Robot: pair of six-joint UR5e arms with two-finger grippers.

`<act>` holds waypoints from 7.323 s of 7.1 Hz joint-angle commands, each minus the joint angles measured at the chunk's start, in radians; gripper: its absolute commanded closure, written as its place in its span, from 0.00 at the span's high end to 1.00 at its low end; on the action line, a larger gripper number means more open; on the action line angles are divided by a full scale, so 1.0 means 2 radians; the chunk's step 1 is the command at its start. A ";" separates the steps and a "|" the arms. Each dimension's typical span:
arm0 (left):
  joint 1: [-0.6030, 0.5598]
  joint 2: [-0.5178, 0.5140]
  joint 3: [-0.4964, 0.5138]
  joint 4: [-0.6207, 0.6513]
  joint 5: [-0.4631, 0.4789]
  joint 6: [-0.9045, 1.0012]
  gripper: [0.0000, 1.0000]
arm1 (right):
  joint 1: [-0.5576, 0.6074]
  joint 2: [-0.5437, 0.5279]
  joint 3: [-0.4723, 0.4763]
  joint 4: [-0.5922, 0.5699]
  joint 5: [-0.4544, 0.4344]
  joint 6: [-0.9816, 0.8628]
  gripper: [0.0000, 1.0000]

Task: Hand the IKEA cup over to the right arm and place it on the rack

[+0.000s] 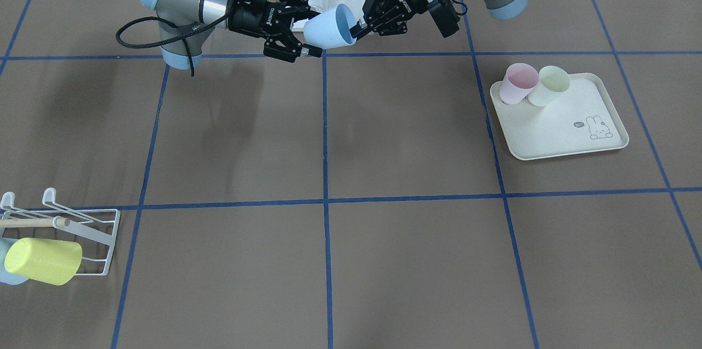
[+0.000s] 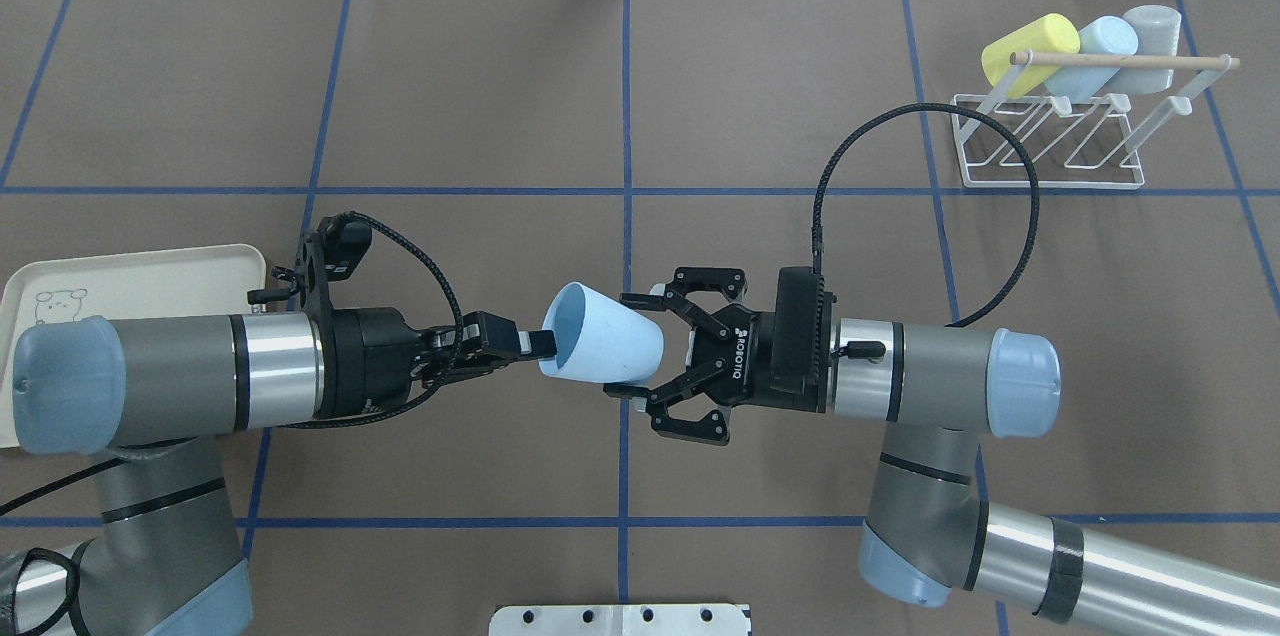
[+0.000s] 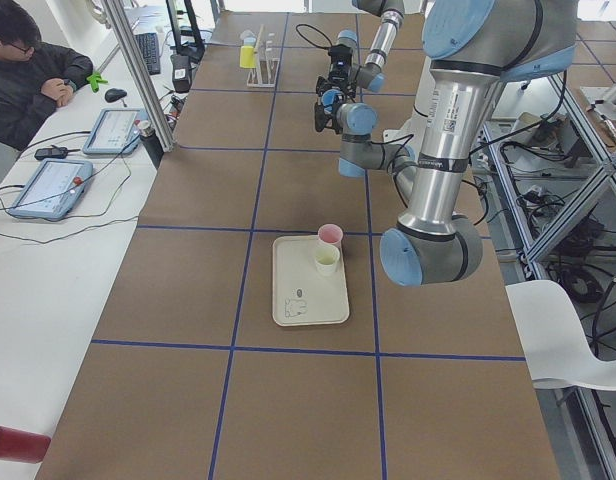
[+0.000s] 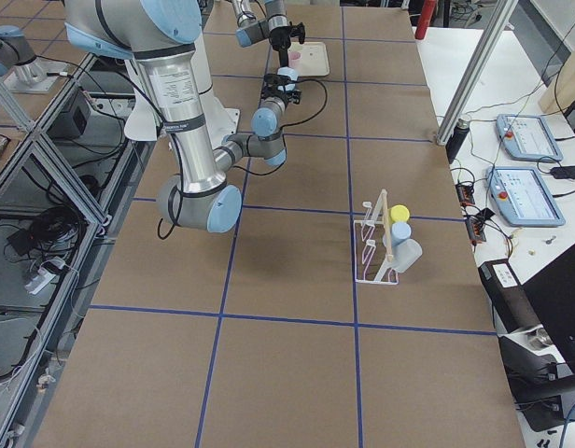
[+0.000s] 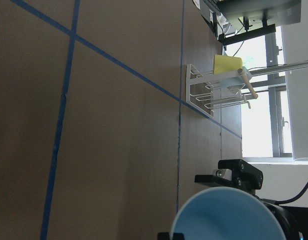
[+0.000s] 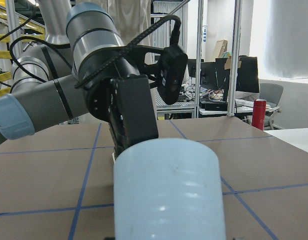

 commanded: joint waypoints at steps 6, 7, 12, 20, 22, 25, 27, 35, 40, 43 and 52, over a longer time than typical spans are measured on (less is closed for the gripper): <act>-0.033 0.031 -0.018 0.028 -0.006 0.057 1.00 | 0.046 -0.009 0.010 -0.085 0.016 0.000 0.00; -0.043 0.053 -0.053 0.088 -0.014 0.092 1.00 | 0.069 -0.011 0.027 -0.143 0.030 0.000 0.00; -0.096 0.136 -0.119 0.211 -0.032 0.221 1.00 | 0.211 -0.032 0.144 -0.532 0.110 -0.150 0.00; -0.096 0.135 -0.114 0.211 -0.029 0.219 1.00 | 0.384 -0.192 0.176 -0.653 -0.032 -0.760 0.00; -0.096 0.134 -0.114 0.211 -0.028 0.217 1.00 | 0.379 -0.199 0.160 -0.652 -0.071 -0.817 0.00; -0.096 0.133 -0.113 0.210 -0.027 0.216 1.00 | 0.366 -0.213 0.160 -0.650 -0.101 -0.833 0.00; -0.095 0.133 -0.112 0.210 -0.027 0.215 1.00 | 0.356 -0.214 0.158 -0.651 -0.101 -0.829 0.00; -0.091 0.131 -0.103 0.209 -0.026 0.215 1.00 | 0.324 -0.211 0.138 -0.650 -0.137 -0.837 0.15; -0.090 0.130 -0.102 0.208 -0.026 0.215 1.00 | 0.319 -0.209 0.125 -0.645 -0.134 -0.831 0.96; -0.092 0.130 -0.102 0.208 -0.026 0.219 1.00 | 0.318 -0.181 0.132 -0.645 -0.126 -0.815 0.98; -0.132 0.304 -0.095 0.174 -0.003 0.344 1.00 | 0.189 -0.106 0.147 -0.459 0.152 -0.103 1.00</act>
